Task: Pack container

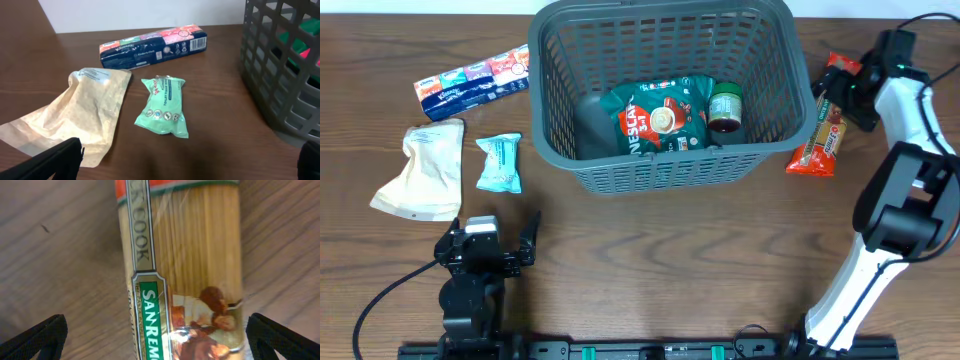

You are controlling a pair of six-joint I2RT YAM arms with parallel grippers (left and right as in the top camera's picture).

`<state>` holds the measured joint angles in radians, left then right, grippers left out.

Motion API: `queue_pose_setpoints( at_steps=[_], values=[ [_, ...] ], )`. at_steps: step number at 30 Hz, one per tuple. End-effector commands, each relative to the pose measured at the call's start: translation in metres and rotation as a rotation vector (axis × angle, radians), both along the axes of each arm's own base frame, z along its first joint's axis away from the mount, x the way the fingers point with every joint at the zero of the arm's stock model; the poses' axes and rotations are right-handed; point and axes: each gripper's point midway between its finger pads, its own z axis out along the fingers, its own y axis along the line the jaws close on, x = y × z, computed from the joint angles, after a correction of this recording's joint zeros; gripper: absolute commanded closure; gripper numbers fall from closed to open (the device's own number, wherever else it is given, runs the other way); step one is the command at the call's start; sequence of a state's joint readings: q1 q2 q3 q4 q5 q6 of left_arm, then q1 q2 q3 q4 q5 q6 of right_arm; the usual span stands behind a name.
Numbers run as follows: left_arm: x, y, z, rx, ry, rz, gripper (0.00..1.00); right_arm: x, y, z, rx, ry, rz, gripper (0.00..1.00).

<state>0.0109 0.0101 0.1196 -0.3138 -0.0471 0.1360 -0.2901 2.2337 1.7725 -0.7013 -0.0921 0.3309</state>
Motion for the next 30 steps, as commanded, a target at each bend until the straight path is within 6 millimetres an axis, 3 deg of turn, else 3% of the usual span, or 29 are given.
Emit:
queue_pose_setpoints(
  at_steps=[1, 11, 16, 17, 20, 27, 28, 30],
  values=[
    [0.000, -0.003, -0.011, 0.010, 0.023, -0.017, 0.01, -0.005, -0.001, -0.022, -0.012, 0.054, -0.043, 0.01],
    [0.000, -0.003, -0.011, 0.009, 0.023, -0.018, 0.01, -0.016, 0.001, -0.053, 0.009, 0.132, -0.062, 0.01],
    [0.000, -0.003, -0.011, 0.010, 0.023, -0.017, 0.01, -0.021, 0.002, -0.058, 0.014, 0.155, -0.062, 0.04],
    [0.000, -0.003, -0.011, 0.010, 0.023, -0.017, 0.01, -0.021, 0.002, -0.058, 0.014, 0.155, -0.063, 0.09],
    [0.000, -0.003, -0.011, 0.010, 0.023, -0.017, 0.02, -0.022, 0.002, -0.059, 0.016, 0.161, -0.062, 0.41],
    [0.000, -0.003, -0.011, 0.010, 0.023, -0.017, 0.01, -0.030, 0.000, -0.061, 0.002, 0.197, -0.069, 0.93],
    [0.000, -0.003, -0.011, 0.010, 0.023, -0.017, 0.01, -0.033, 0.000, -0.061, -0.001, 0.206, -0.070, 0.99],
    [0.000, -0.003, -0.011, 0.010, 0.023, -0.017, 0.01, -0.036, -0.001, -0.061, -0.002, 0.222, -0.072, 0.99]
  ],
)
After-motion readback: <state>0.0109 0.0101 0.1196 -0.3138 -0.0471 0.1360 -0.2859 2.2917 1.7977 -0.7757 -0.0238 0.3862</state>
